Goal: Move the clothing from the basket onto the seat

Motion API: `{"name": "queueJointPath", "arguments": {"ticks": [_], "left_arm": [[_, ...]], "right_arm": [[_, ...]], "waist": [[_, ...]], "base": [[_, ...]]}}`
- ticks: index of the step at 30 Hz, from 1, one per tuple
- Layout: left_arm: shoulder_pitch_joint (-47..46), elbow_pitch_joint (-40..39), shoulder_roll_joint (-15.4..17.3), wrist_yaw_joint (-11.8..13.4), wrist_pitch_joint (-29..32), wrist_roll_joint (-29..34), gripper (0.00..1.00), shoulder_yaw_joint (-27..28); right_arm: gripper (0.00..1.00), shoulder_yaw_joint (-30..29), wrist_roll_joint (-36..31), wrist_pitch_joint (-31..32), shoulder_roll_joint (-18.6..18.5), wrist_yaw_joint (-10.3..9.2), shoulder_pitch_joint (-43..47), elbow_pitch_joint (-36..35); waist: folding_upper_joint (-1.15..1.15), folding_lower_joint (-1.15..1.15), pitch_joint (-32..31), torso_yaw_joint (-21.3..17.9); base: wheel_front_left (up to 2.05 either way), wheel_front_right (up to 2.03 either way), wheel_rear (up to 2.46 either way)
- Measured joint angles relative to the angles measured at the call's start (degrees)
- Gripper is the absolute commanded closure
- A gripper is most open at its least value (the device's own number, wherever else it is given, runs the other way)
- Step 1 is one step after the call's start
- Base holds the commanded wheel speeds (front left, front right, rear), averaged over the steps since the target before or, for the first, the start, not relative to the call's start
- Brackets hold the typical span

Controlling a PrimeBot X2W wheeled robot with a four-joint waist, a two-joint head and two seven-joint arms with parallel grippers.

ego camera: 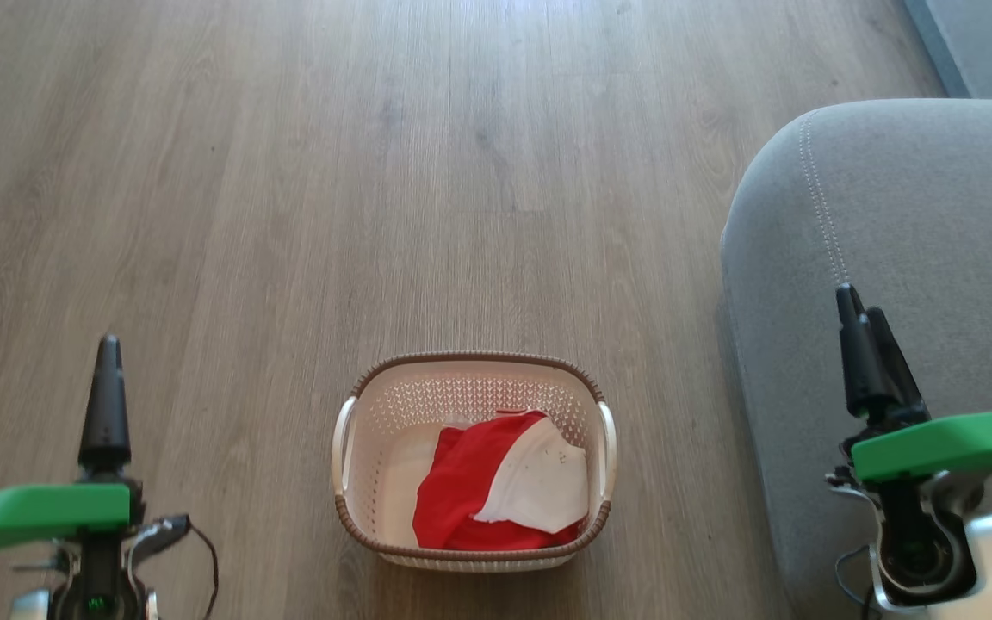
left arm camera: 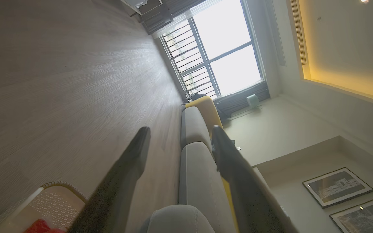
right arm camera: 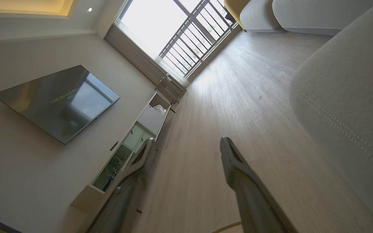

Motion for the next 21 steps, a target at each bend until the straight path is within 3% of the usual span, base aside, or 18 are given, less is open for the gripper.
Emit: {"name": "queueJointPath", "arguments": {"ticks": [10,17,21], "left_arm": [[-1.23,-6.76,0.0,4.38,-1.29,7.51,0.0,-1.11],[-1.22,-10.68,0.02,8.1,-2.4,18.04,0.0,-7.03],[-1.2,-11.15,0.05,8.88,-3.0,24.74,0.0,-11.06]], "right_arm": [[0.0,0.99,-8.16,-1.22,-0.07,0.0,-0.8,-2.8],[0.0,2.52,-17.23,-2.49,-0.73,0.0,-2.26,-5.47],[0.0,3.34,-20.9,-3.07,-1.04,0.01,-2.29,-5.08]], "waist": [[0.0,0.0,0.48,0.38],[0.0,0.0,1.1,0.43],[0.0,0.0,1.09,0.28]], "base": [[0.0,0.0,0.0],[0.0,0.0,0.0],[0.0,0.0,0.0]]}}
